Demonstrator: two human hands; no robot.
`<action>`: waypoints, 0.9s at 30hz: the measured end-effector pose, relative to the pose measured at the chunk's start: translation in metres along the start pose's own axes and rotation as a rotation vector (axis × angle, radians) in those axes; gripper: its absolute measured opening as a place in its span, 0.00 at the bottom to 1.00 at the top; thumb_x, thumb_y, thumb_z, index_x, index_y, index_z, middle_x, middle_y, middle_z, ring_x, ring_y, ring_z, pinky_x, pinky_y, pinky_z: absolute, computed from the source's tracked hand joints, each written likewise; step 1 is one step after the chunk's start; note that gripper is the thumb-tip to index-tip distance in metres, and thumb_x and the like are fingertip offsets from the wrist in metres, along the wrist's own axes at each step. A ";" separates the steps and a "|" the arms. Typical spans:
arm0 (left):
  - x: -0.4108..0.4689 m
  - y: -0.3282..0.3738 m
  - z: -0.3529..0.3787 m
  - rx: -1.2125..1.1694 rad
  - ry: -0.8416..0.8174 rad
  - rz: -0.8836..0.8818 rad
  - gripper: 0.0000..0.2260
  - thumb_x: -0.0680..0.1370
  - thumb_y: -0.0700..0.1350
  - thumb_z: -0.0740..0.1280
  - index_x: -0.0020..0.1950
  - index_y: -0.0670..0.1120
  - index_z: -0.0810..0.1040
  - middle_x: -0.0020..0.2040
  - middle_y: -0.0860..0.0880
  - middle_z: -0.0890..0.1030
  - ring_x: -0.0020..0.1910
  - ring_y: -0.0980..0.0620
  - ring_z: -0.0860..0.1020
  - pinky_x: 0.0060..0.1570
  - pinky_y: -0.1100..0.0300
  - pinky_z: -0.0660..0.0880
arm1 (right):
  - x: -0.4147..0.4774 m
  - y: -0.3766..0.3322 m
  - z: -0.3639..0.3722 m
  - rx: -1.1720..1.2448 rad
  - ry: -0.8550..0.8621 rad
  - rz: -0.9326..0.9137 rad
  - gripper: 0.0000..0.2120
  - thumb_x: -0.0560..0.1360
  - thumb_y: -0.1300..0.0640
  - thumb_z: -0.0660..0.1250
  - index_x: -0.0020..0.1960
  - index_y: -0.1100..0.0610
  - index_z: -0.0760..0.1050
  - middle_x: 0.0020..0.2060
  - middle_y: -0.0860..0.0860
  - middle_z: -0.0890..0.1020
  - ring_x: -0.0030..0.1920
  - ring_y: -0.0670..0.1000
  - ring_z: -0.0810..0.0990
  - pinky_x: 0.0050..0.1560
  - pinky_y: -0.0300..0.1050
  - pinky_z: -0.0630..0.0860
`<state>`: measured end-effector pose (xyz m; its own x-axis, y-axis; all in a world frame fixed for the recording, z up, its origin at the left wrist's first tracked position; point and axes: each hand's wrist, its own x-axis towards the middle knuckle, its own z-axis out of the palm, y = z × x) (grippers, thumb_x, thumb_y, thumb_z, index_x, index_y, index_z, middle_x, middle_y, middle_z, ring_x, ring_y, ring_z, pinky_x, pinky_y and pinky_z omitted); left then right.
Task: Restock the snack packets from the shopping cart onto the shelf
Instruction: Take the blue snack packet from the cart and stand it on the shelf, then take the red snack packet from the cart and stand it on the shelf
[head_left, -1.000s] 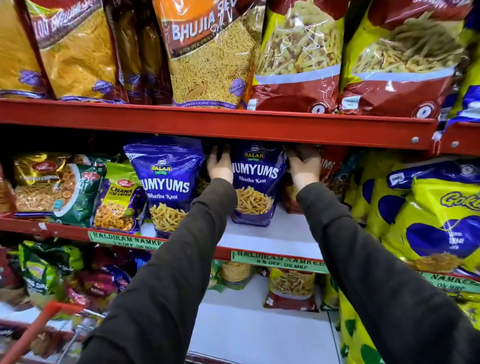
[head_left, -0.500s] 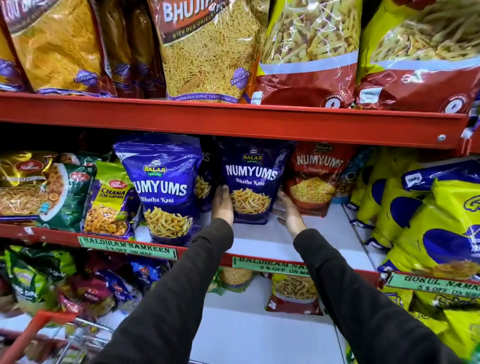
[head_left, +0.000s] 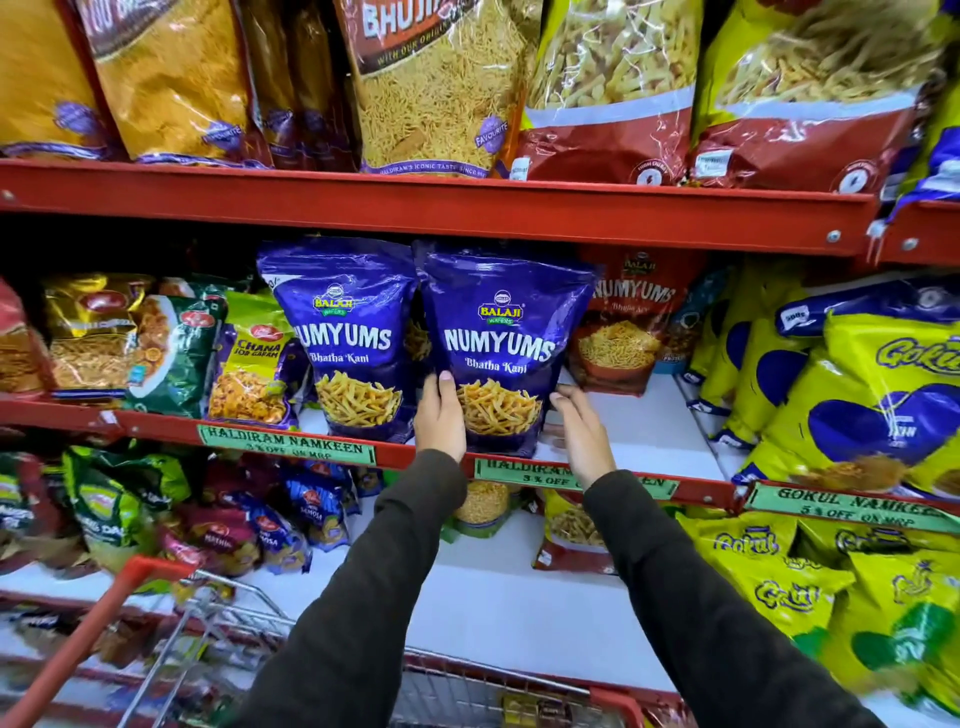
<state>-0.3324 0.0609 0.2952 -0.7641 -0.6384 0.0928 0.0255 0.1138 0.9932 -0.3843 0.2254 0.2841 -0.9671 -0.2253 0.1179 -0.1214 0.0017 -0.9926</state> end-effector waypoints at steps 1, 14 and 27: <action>-0.002 0.001 -0.003 0.015 -0.007 -0.001 0.26 0.81 0.58 0.50 0.76 0.48 0.59 0.77 0.46 0.62 0.76 0.45 0.60 0.75 0.51 0.54 | -0.005 -0.002 0.000 -0.010 -0.011 0.000 0.08 0.82 0.55 0.58 0.50 0.45 0.74 0.47 0.42 0.80 0.36 0.31 0.81 0.32 0.27 0.75; -0.042 -0.001 -0.015 -0.062 0.116 0.199 0.18 0.81 0.46 0.59 0.71 0.47 0.66 0.69 0.42 0.68 0.65 0.47 0.73 0.67 0.56 0.70 | -0.053 -0.015 -0.006 -0.125 0.107 -0.134 0.14 0.80 0.56 0.63 0.65 0.56 0.74 0.60 0.52 0.80 0.53 0.43 0.78 0.55 0.37 0.73; -0.160 -0.161 -0.025 0.344 -0.230 0.245 0.11 0.79 0.41 0.60 0.53 0.52 0.79 0.55 0.48 0.78 0.52 0.54 0.76 0.42 0.65 0.74 | -0.175 0.133 -0.064 -0.490 -0.093 0.122 0.13 0.77 0.65 0.63 0.54 0.51 0.80 0.57 0.56 0.82 0.48 0.44 0.80 0.48 0.35 0.76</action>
<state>-0.1984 0.1257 0.1224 -0.8860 -0.3806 0.2651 0.0381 0.5098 0.8594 -0.2455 0.3276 0.1330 -0.9596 -0.2805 -0.0230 -0.1209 0.4845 -0.8664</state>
